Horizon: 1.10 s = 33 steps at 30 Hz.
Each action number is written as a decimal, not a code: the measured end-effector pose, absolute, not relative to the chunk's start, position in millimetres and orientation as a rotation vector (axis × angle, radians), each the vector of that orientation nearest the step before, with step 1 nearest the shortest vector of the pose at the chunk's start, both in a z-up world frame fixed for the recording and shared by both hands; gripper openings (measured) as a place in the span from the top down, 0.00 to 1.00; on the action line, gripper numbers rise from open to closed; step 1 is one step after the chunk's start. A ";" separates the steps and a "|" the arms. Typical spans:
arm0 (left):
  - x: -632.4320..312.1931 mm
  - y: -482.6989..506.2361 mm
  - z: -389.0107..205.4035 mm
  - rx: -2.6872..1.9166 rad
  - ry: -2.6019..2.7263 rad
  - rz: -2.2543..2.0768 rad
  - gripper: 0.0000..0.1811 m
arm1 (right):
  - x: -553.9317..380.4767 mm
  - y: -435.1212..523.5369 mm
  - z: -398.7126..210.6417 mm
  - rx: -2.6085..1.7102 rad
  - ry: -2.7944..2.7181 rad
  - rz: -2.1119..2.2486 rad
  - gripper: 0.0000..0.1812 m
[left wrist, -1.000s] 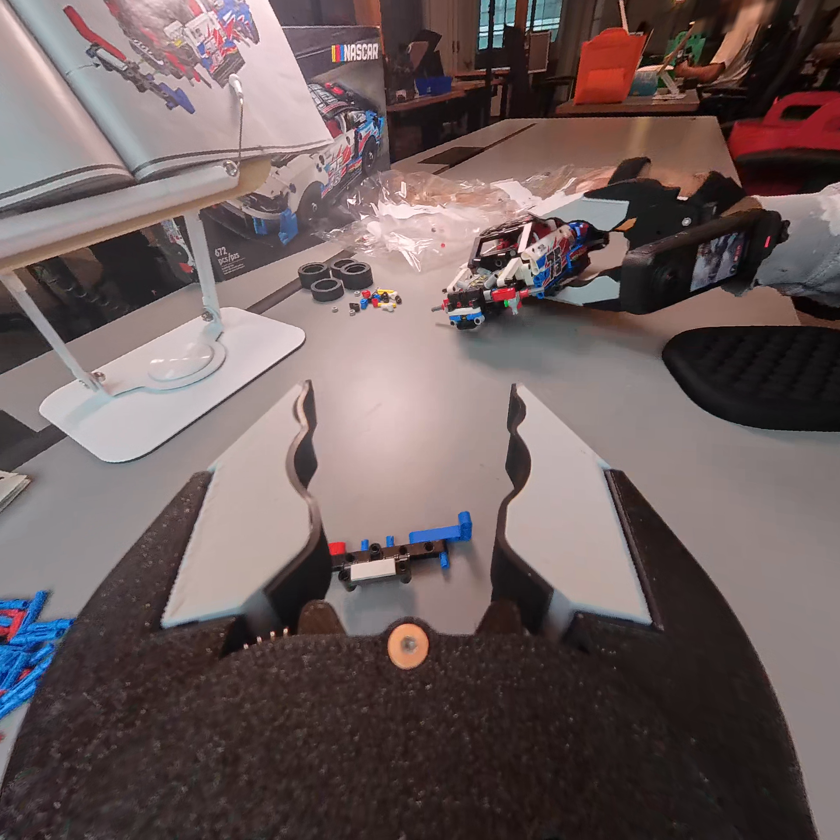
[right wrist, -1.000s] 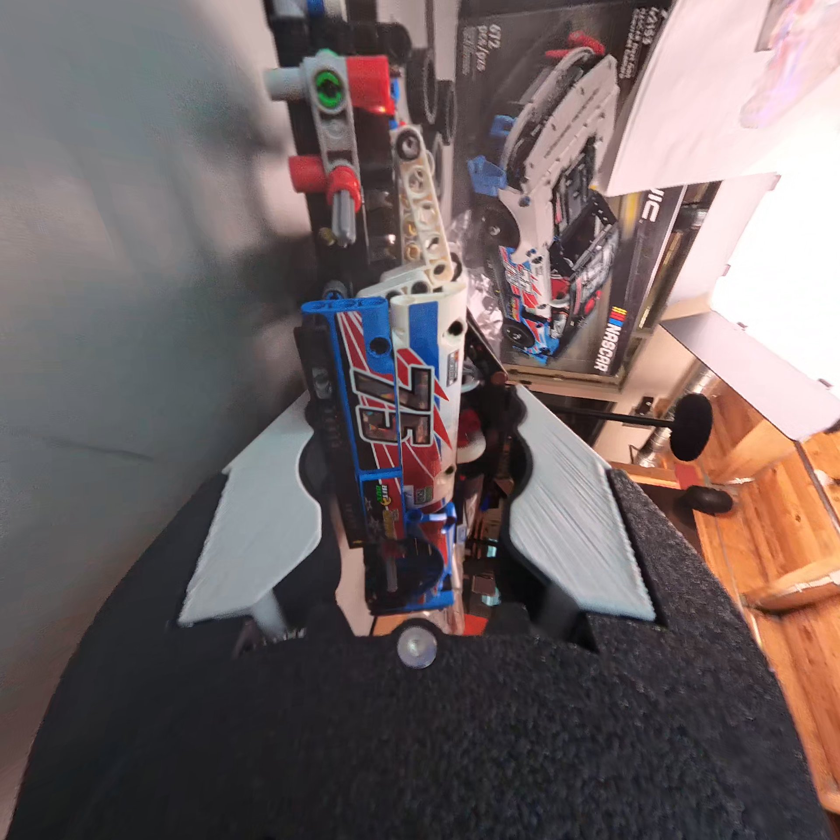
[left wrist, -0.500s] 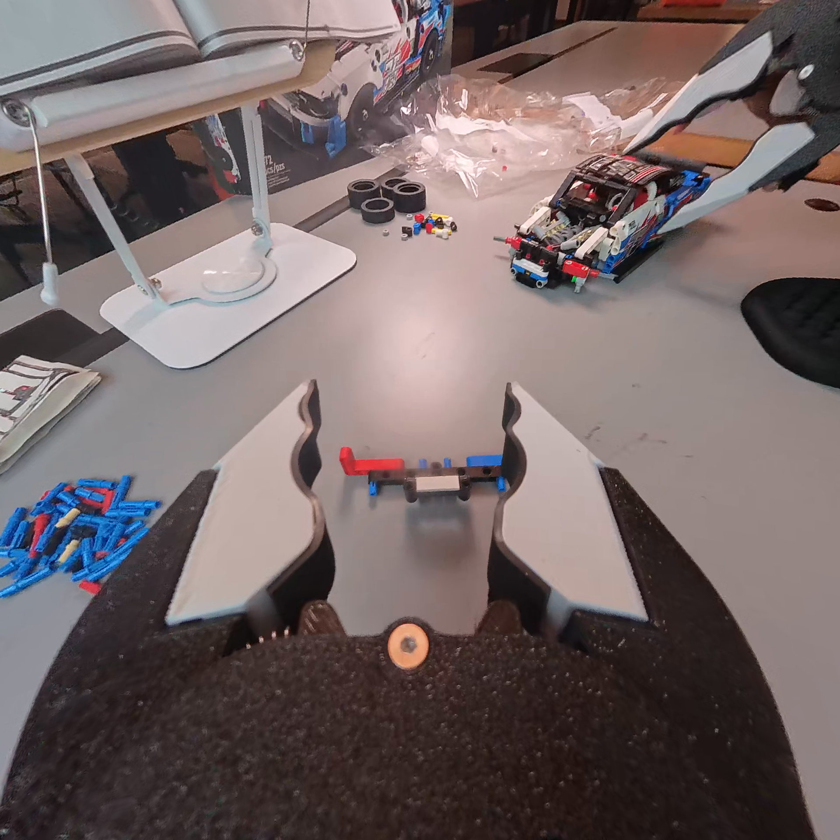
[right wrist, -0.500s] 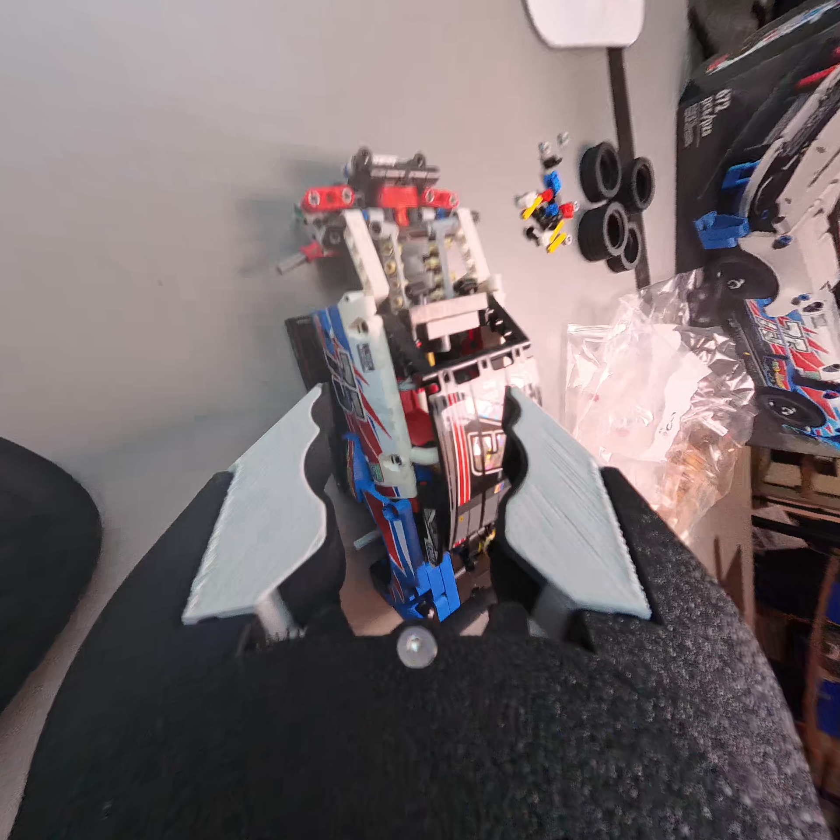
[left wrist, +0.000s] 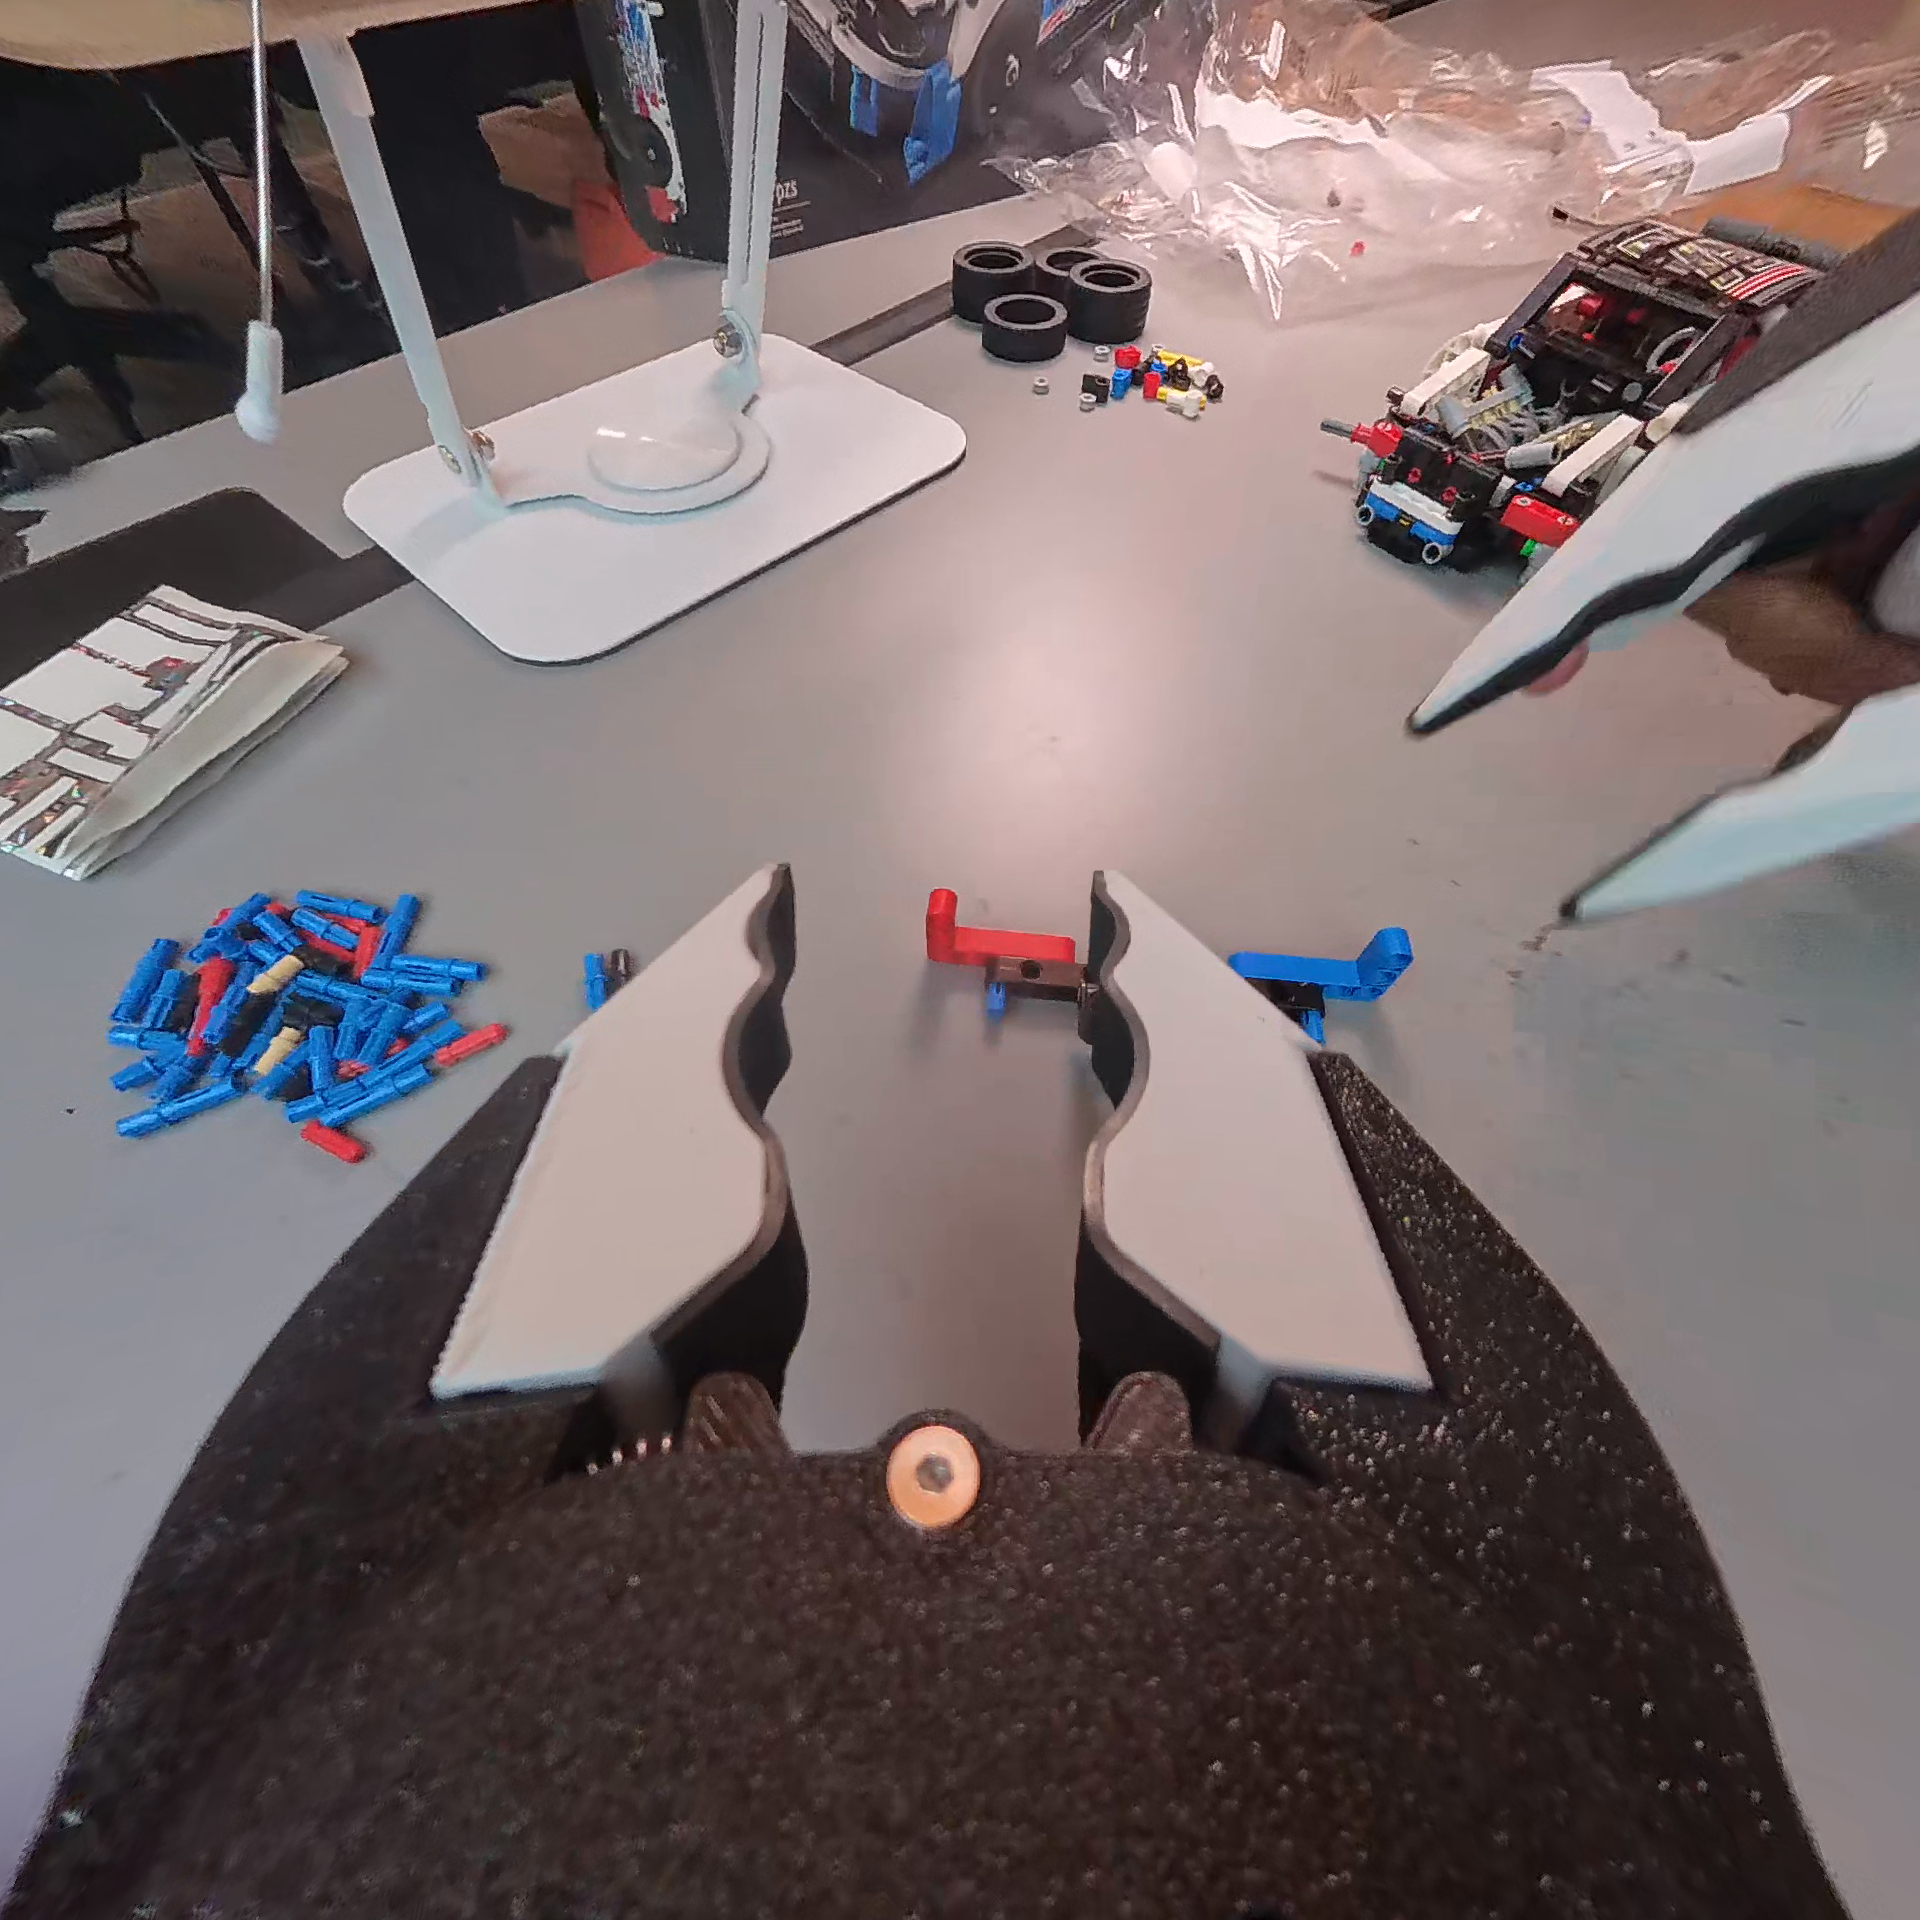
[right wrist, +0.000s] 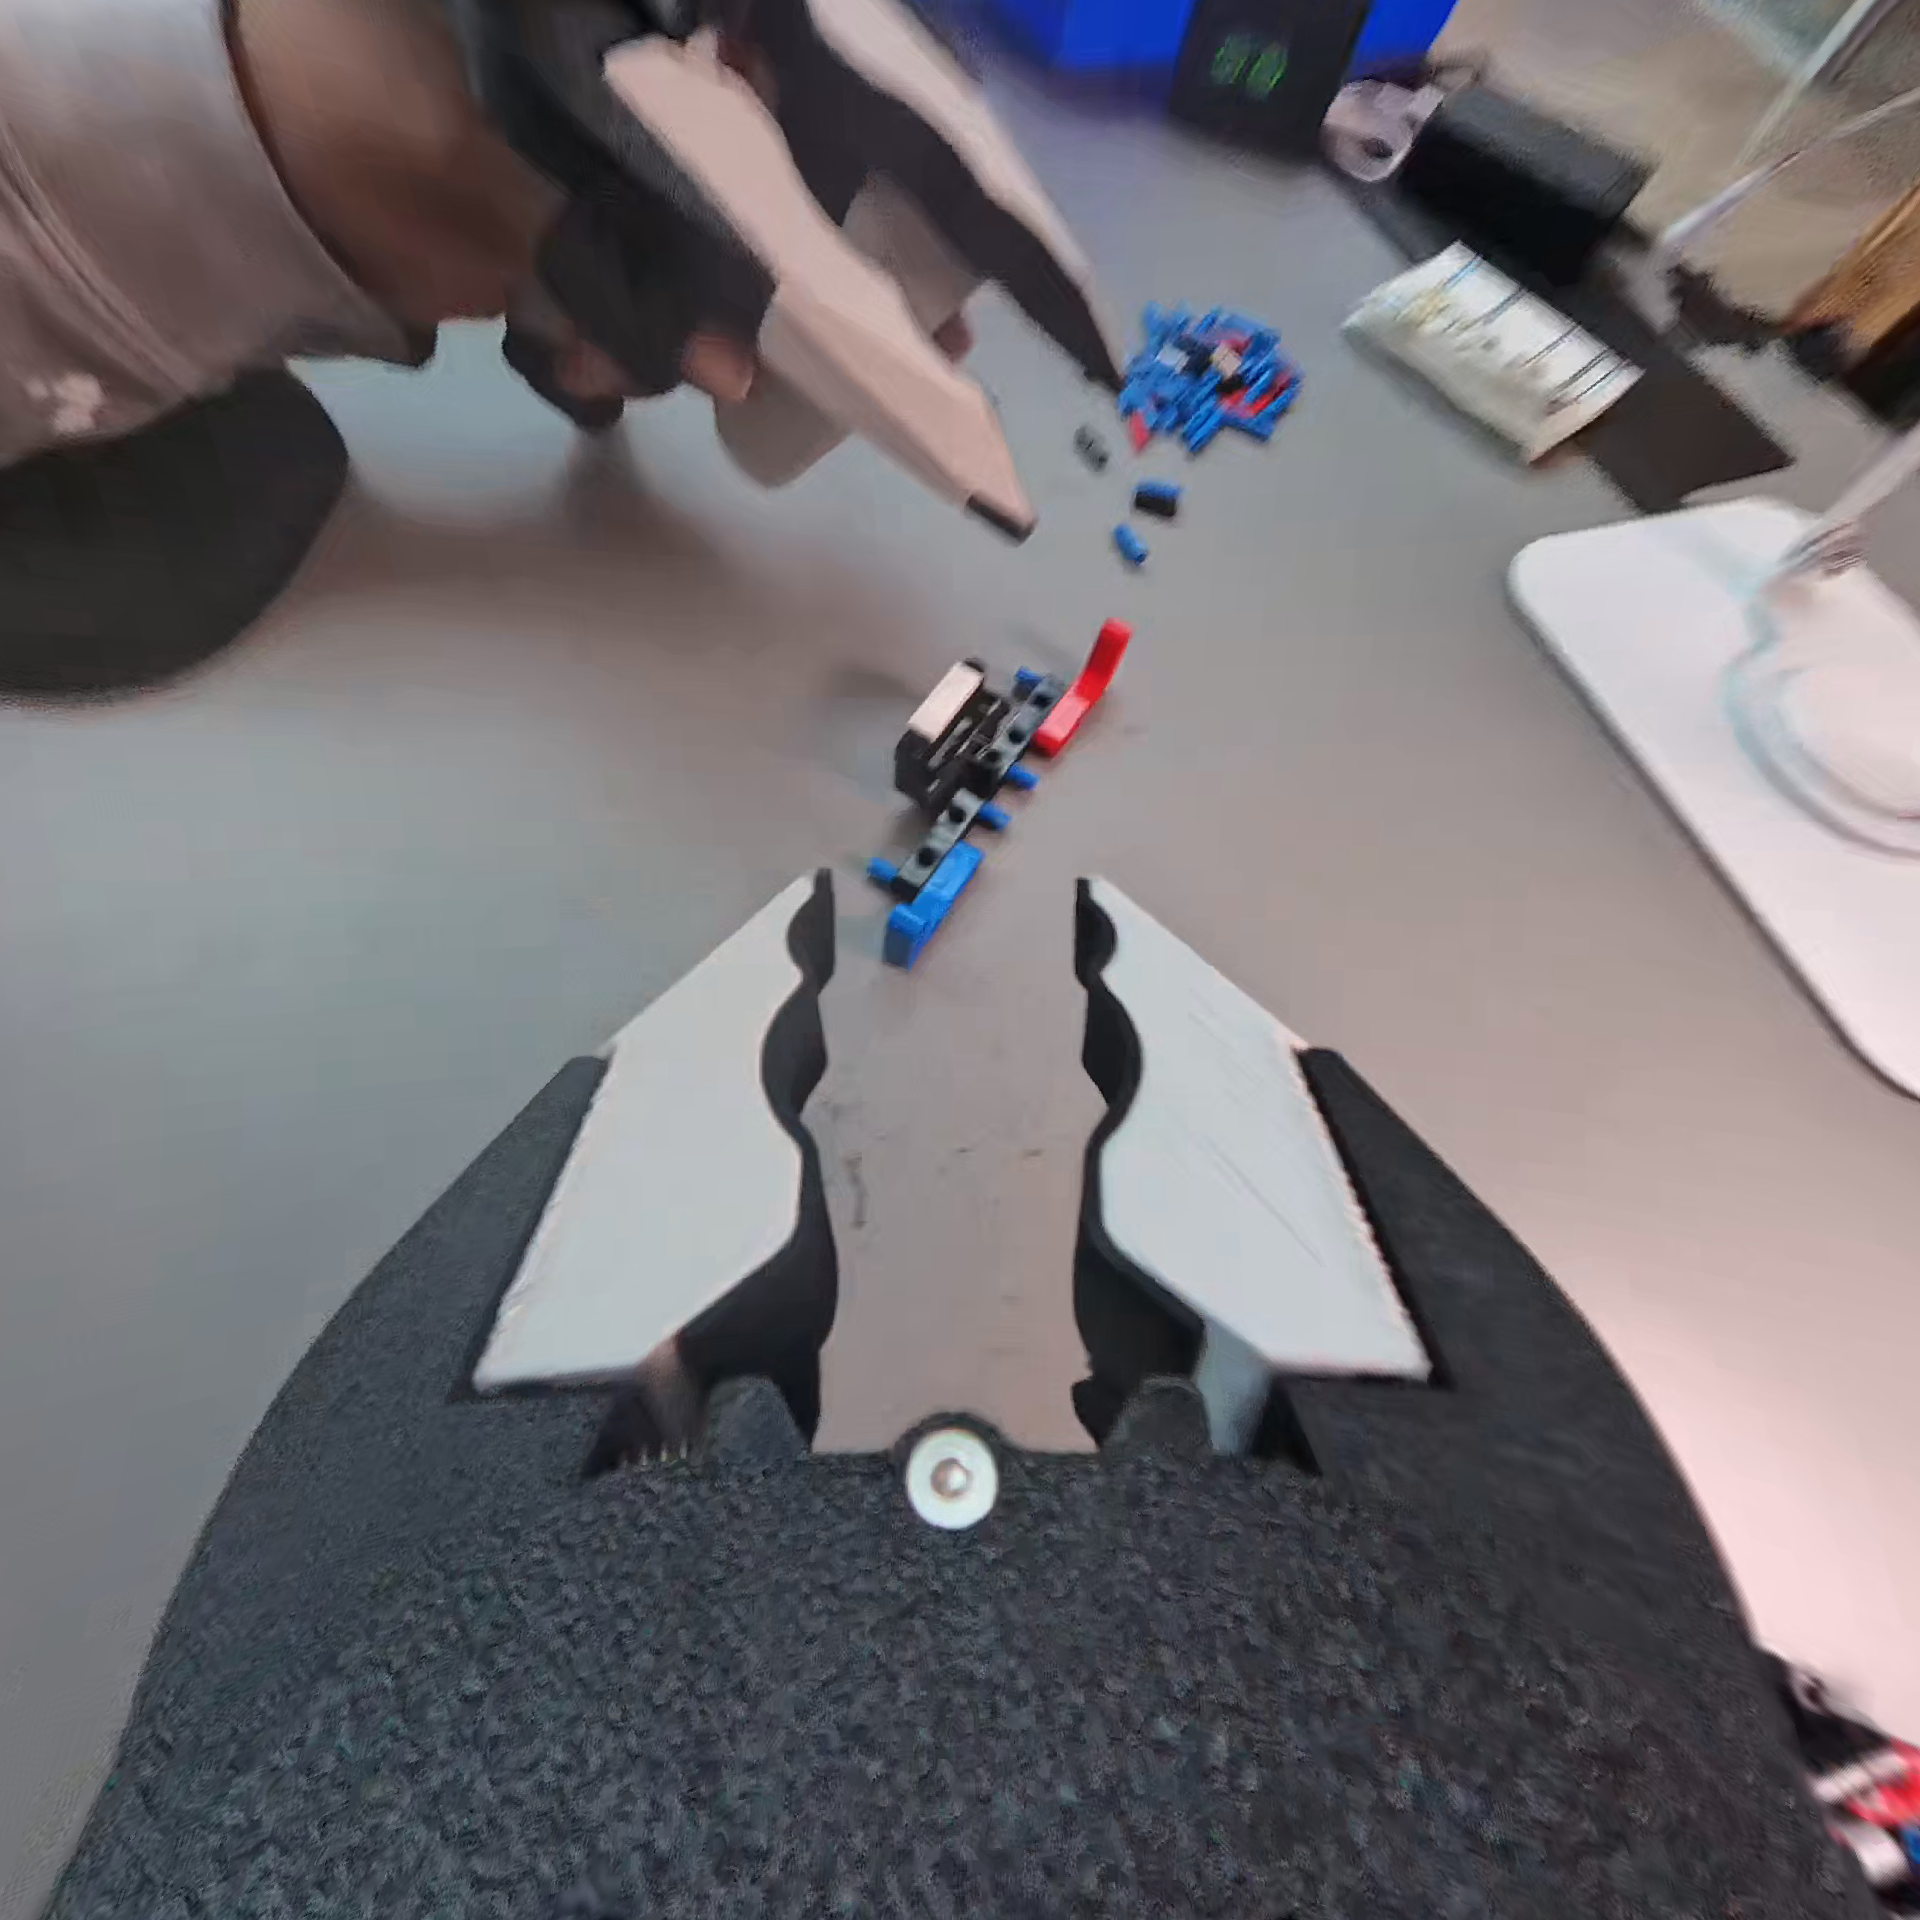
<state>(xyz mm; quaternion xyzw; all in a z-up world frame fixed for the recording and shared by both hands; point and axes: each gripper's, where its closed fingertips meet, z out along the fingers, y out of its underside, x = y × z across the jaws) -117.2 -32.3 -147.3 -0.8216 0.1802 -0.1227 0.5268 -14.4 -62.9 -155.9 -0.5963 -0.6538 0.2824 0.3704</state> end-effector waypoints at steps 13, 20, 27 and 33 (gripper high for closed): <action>-111.8 -35.3 -120.2 -1.833 0.309 -0.435 0.68 | -27.1 -17.3 -153.0 -1.162 -1.671 0.429 0.96; -72.5 -45.9 -87.9 -1.654 0.208 -1.088 0.63 | -10.9 -19.7 -72.9 -0.671 -1.377 0.287 0.96; -36.5 -43.0 -54.7 -1.438 0.186 -1.492 0.86 | -14.8 -42.0 -68.5 -0.581 -1.320 0.281 0.96; -40.5 -25.9 -69.5 -1.555 0.286 -1.207 0.90 | -14.9 -37.0 -88.2 -0.864 -1.397 0.670 0.82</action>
